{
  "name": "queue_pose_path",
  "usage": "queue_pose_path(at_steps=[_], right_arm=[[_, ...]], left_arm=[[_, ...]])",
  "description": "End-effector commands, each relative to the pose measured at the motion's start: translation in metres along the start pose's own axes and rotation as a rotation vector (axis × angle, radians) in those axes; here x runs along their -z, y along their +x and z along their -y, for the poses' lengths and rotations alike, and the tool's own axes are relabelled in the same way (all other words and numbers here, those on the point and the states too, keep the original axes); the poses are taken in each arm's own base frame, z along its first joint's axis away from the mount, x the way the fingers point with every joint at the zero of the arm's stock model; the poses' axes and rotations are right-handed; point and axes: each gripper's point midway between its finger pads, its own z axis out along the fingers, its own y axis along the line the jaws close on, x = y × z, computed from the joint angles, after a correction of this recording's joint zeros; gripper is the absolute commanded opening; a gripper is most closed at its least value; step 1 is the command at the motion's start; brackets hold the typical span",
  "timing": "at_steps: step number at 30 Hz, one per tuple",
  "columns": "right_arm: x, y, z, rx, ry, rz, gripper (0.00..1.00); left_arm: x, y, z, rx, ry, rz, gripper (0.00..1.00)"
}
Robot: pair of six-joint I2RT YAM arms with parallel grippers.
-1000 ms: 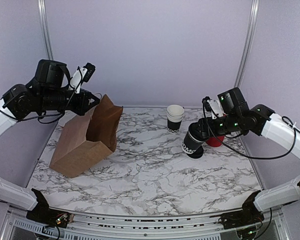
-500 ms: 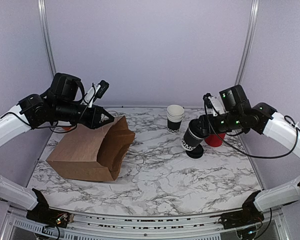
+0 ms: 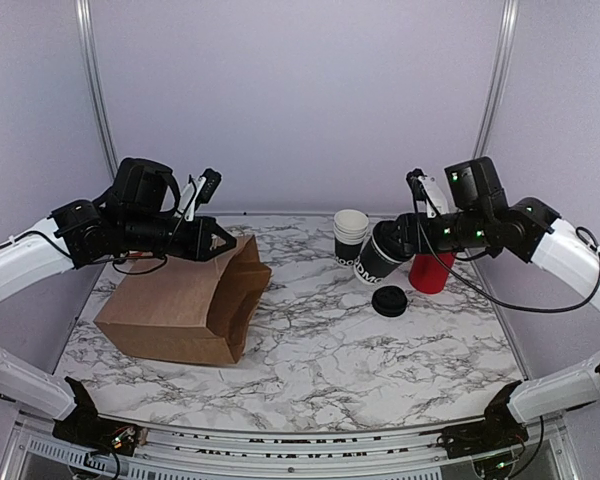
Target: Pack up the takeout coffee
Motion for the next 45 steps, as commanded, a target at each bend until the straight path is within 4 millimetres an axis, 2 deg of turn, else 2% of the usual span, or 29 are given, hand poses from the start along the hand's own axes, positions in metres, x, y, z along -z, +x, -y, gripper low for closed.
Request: queue_pose_path(at_steps=[1, 6, 10, 14, 20, 26, 29, 34, 39, 41, 45], right_arm=[[0.02, -0.045, -0.033, 0.01, -0.125, 0.14, 0.58], [0.028, -0.063, -0.052, -0.005, -0.209, 0.202, 0.58], [0.032, -0.069, -0.068, -0.019, -0.274, 0.236, 0.58], [0.037, -0.079, -0.094, -0.014, -0.342, 0.272, 0.58], [0.046, -0.097, -0.145, 0.014, -0.457, 0.322, 0.57], [0.046, -0.108, -0.17, 0.017, -0.533, 0.336, 0.57], [0.043, -0.105, -0.196, 0.03, -0.592, 0.316, 0.58], [0.028, -0.1, -0.227, 0.065, -0.615, 0.267, 0.57], [0.003, -0.091, -0.227, 0.088, -0.544, 0.189, 0.57], [-0.005, -0.087, -0.224, 0.102, -0.512, 0.157, 0.57], [-0.025, -0.071, -0.209, 0.128, -0.414, 0.087, 0.57]], left_arm=[[-0.004, -0.008, 0.001, 0.025, -0.012, 0.046, 0.0], [-0.003, -0.012, 0.002, 0.034, -0.02, 0.064, 0.0], [-0.003, -0.015, 0.001, 0.046, -0.025, 0.077, 0.0], [0.002, -0.026, 0.006, 0.061, -0.015, 0.108, 0.0], [0.018, -0.053, 0.02, 0.085, 0.02, 0.185, 0.0], [0.046, -0.092, 0.037, 0.121, 0.058, 0.298, 0.0], [0.058, -0.11, 0.05, 0.127, 0.1, 0.347, 0.0], [0.063, -0.129, 0.064, 0.155, 0.145, 0.409, 0.0], [0.062, -0.139, 0.077, 0.171, 0.187, 0.471, 0.0], [0.058, -0.137, 0.076, 0.179, 0.186, 0.489, 0.0], [0.041, -0.12, 0.077, 0.209, 0.216, 0.493, 0.0]])
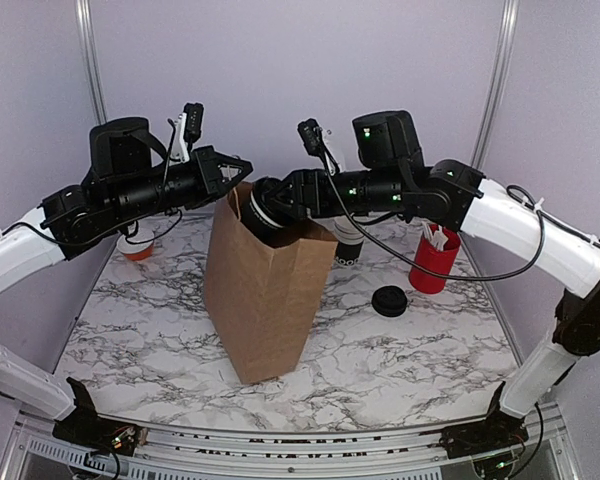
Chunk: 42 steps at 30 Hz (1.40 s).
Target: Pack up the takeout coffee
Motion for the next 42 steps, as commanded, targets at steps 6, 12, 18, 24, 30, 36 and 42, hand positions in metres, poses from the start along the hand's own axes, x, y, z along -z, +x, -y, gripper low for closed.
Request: queue_pose_path(at_steps=[6, 12, 18, 24, 30, 36, 42], right_arm=[[-0.003, 0.036, 0.036, 0.045, 0.185, -0.165, 0.56], [-0.011, 0.031, 0.023, 0.055, 0.15, -0.192, 0.55], [-0.023, 0.028, 0.014, 0.09, 0.168, -0.229, 0.55], [-0.048, 0.039, 0.003, 0.075, 0.134, -0.264, 0.55], [-0.076, 0.068, 0.002, 0.073, 0.145, -0.336, 0.54], [-0.082, 0.089, 0.007, 0.067, 0.154, -0.389, 0.53], [-0.093, 0.132, 0.011, 0.124, 0.197, -0.511, 0.53]], left_arm=[[-0.009, 0.031, 0.012, 0.061, 0.075, 0.085, 0.0], [-0.006, 0.039, 0.027, 0.055, 0.094, 0.135, 0.0], [0.012, 0.037, 0.025, 0.081, 0.078, 0.21, 0.0], [0.033, 0.04, 0.014, 0.129, 0.092, 0.278, 0.0], [0.053, 0.042, 0.005, 0.152, 0.103, 0.311, 0.0], [0.077, 0.044, -0.007, 0.163, 0.098, 0.338, 0.0], [0.088, 0.058, -0.023, 0.169, 0.074, 0.322, 0.0]])
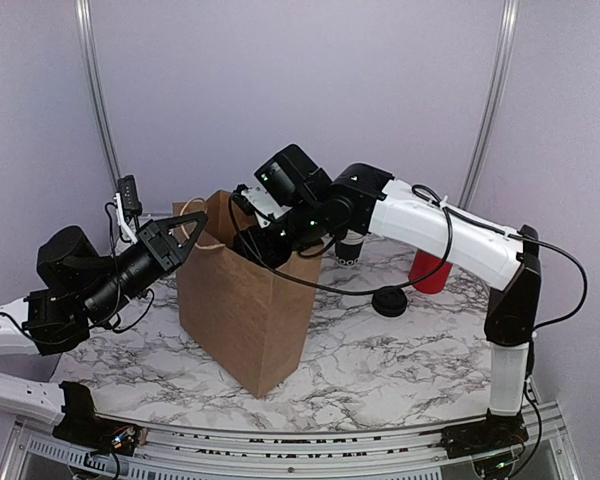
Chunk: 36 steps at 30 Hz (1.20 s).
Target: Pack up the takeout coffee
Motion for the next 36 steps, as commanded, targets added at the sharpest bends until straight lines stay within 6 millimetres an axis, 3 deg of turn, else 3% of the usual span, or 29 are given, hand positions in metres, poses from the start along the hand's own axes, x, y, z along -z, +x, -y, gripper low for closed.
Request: queue_pose_path(at_steps=[1, 6, 11, 15, 22, 28, 32, 36], right_arm=[[-0.024, 0.032, -0.005, 0.055, 0.038, -0.108, 0.53], [-0.036, 0.051, -0.001, 0.087, 0.06, -0.18, 0.53], [-0.032, 0.04, -0.002, 0.112, 0.072, -0.176, 0.53], [-0.026, 0.029, -0.003, 0.104, 0.063, -0.162, 0.54], [0.013, -0.01, -0.009, 0.058, 0.007, -0.042, 0.55], [0.031, -0.018, -0.011, 0.044, -0.005, -0.01, 0.55], [0.043, -0.022, -0.012, 0.037, -0.008, 0.01, 0.55], [0.052, -0.021, -0.008, 0.036, 0.01, 0.019, 0.55]], left_arm=[[0.01, 0.0, -0.006, 0.013, -0.005, 0.011, 0.0], [0.012, 0.009, -0.006, -0.015, 0.004, -0.034, 0.0], [0.01, 0.026, -0.005, -0.042, 0.028, -0.105, 0.0], [0.004, 0.049, 0.009, -0.069, 0.109, -0.213, 0.0], [0.005, 0.061, 0.022, -0.077, 0.182, -0.283, 0.0], [0.001, 0.061, 0.029, -0.087, 0.2, -0.297, 0.0], [-0.003, 0.065, 0.008, -0.103, 0.099, -0.298, 0.0], [-0.007, 0.049, -0.017, -0.131, -0.079, -0.246, 0.0]])
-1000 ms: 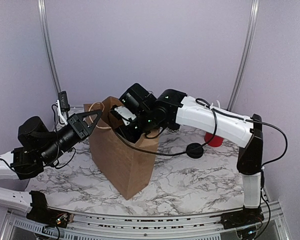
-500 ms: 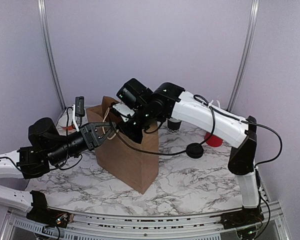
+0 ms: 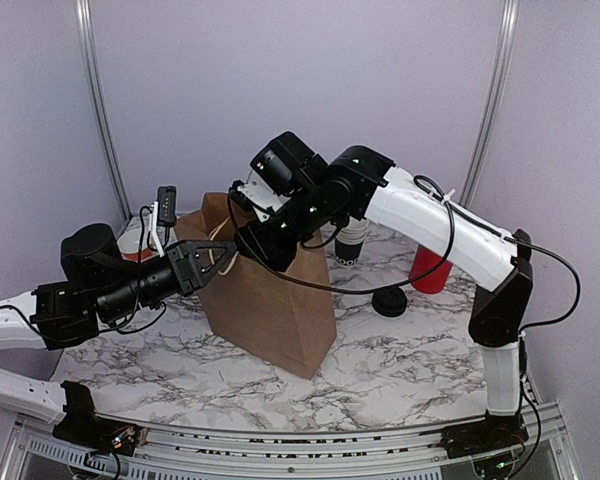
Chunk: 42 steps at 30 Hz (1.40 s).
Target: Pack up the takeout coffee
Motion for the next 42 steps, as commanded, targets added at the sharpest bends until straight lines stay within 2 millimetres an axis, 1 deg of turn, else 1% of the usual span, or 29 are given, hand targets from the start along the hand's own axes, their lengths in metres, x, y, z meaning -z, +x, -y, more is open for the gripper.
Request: queue_pose_path(at_steps=[1, 3, 4, 5, 8, 10, 12, 13, 16, 20, 23, 25, 26, 27, 28, 29, 32, 34, 36, 37, 42], right_arm=[[0.045, -0.018, -0.002, -0.017, -0.009, 0.097, 0.55], [0.048, -0.016, -0.001, -0.018, -0.004, 0.097, 0.55], [0.048, -0.014, 0.0, -0.018, -0.003, 0.095, 0.55], [0.049, -0.013, 0.0, -0.018, -0.002, 0.094, 0.55], [0.05, -0.015, -0.001, -0.019, -0.008, 0.1, 0.54], [0.051, -0.017, -0.004, -0.02, -0.023, 0.107, 0.54], [0.048, -0.018, -0.005, -0.023, -0.031, 0.108, 0.55], [0.045, -0.018, -0.006, -0.024, -0.036, 0.108, 0.54], [0.035, -0.022, -0.008, -0.027, -0.045, 0.113, 0.55], [0.014, -0.03, -0.007, -0.038, -0.056, 0.123, 0.55], [-0.005, -0.029, -0.004, -0.046, -0.057, 0.108, 0.54], [-0.017, -0.022, 0.002, -0.048, -0.037, 0.078, 0.53], [-0.021, -0.016, 0.003, -0.049, -0.031, 0.058, 0.53], [-0.023, -0.011, 0.004, -0.048, -0.025, 0.045, 0.52], [-0.024, -0.006, 0.006, -0.046, -0.018, 0.035, 0.52], [-0.02, -0.004, 0.006, -0.043, -0.016, 0.037, 0.52], [-0.016, 0.005, 0.009, -0.042, -0.009, 0.024, 0.53], [-0.017, 0.012, 0.011, -0.039, -0.001, 0.004, 0.53], [-0.02, 0.019, 0.013, -0.03, 0.007, -0.019, 0.53], [-0.022, 0.024, 0.014, -0.02, 0.013, -0.042, 0.53], [-0.035, 0.046, 0.02, 0.011, 0.033, -0.132, 0.53]], left_arm=[[0.003, -0.012, -0.026, -0.031, -0.197, 0.023, 0.0], [0.003, -0.013, -0.032, -0.055, -0.24, 0.017, 0.0], [0.003, -0.01, -0.037, -0.068, -0.266, 0.0, 0.0], [0.002, -0.009, -0.037, -0.076, -0.267, -0.011, 0.0], [-0.006, -0.002, -0.025, -0.092, -0.205, -0.065, 0.0], [-0.011, 0.002, -0.02, -0.086, -0.182, -0.087, 0.0], [-0.012, 0.006, -0.016, -0.077, -0.151, -0.098, 0.0], [-0.013, 0.003, -0.01, -0.07, -0.122, -0.085, 0.0], [-0.016, 0.005, -0.001, -0.049, -0.07, -0.088, 0.0], [-0.015, 0.004, -0.001, -0.041, -0.066, -0.079, 0.0], [-0.008, -0.004, -0.002, -0.037, -0.076, -0.046, 0.0], [0.0, -0.013, -0.008, -0.027, -0.112, 0.001, 0.0], [0.005, -0.018, -0.013, -0.013, -0.14, 0.031, 0.0], [0.012, -0.024, -0.023, 0.007, -0.19, 0.069, 0.0], [0.02, -0.028, -0.035, 0.029, -0.252, 0.103, 0.0], [0.026, -0.03, -0.045, 0.047, -0.307, 0.124, 0.0], [0.039, -0.034, -0.055, 0.068, -0.355, 0.165, 0.0], [0.041, -0.037, -0.053, 0.072, -0.337, 0.179, 0.0], [0.037, -0.036, -0.048, 0.063, -0.32, 0.164, 0.0], [0.032, -0.039, -0.042, 0.057, -0.29, 0.168, 0.0], [0.012, -0.026, -0.02, 0.028, -0.175, 0.086, 0.0]])
